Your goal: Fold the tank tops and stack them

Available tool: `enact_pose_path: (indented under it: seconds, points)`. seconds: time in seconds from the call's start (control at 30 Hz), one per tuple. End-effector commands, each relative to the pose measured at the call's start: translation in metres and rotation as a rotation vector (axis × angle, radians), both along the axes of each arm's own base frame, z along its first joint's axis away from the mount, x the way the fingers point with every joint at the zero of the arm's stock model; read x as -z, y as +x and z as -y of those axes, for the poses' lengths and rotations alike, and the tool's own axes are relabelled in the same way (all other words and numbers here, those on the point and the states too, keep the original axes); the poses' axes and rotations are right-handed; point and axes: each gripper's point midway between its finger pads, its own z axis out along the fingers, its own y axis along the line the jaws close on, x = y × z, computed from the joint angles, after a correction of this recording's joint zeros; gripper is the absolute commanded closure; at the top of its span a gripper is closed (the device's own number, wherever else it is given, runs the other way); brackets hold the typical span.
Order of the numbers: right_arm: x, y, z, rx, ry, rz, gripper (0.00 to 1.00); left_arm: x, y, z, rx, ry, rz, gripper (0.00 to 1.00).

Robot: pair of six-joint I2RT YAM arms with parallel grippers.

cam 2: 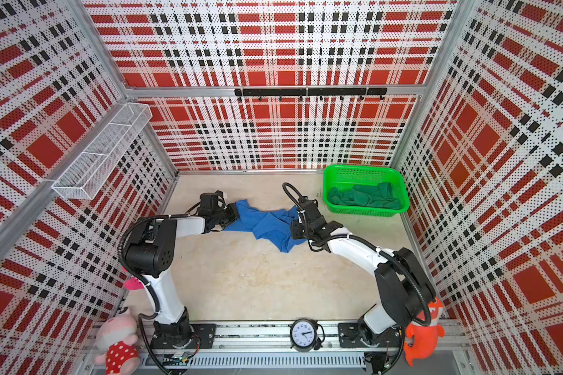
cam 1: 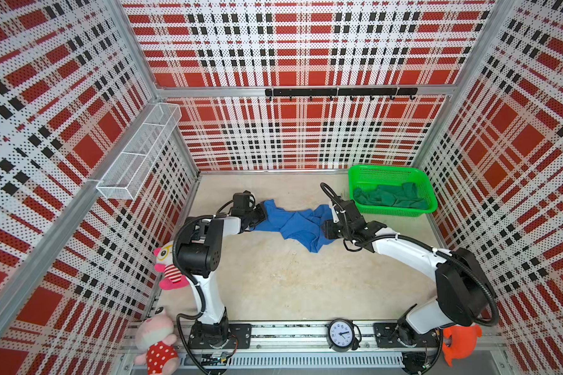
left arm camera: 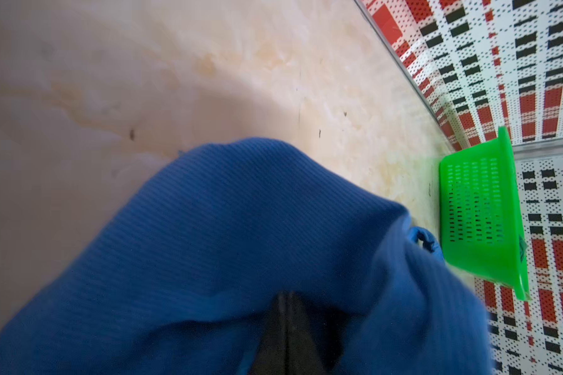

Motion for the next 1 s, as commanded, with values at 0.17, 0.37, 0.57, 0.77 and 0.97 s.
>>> enact_pose_path:
  seconds: [0.17,0.37,0.57,0.77,0.97]
  points:
    - [0.007,-0.004,0.047,0.116,0.041,-0.070,0.56,-0.078,-0.072,0.070,0.075,-0.027,0.191,1.00]
    - [0.025,-0.008,0.040,0.113,0.083,-0.156,0.62,-0.095,-0.157,0.105,0.140,0.015,0.249,1.00]
    - [0.052,-0.016,0.004,0.053,0.088,-0.220,0.65,-0.090,-0.205,0.071,0.095,0.149,0.216,1.00]
    - [0.069,-0.008,-0.033,0.033,0.035,-0.235,0.34,-0.109,-0.155,0.005,-0.106,0.168,0.258,0.42]
    - [0.094,-0.001,-0.026,0.110,-0.044,-0.261,0.55,-0.119,-0.085,-0.013,-0.181,0.162,0.325,0.26]
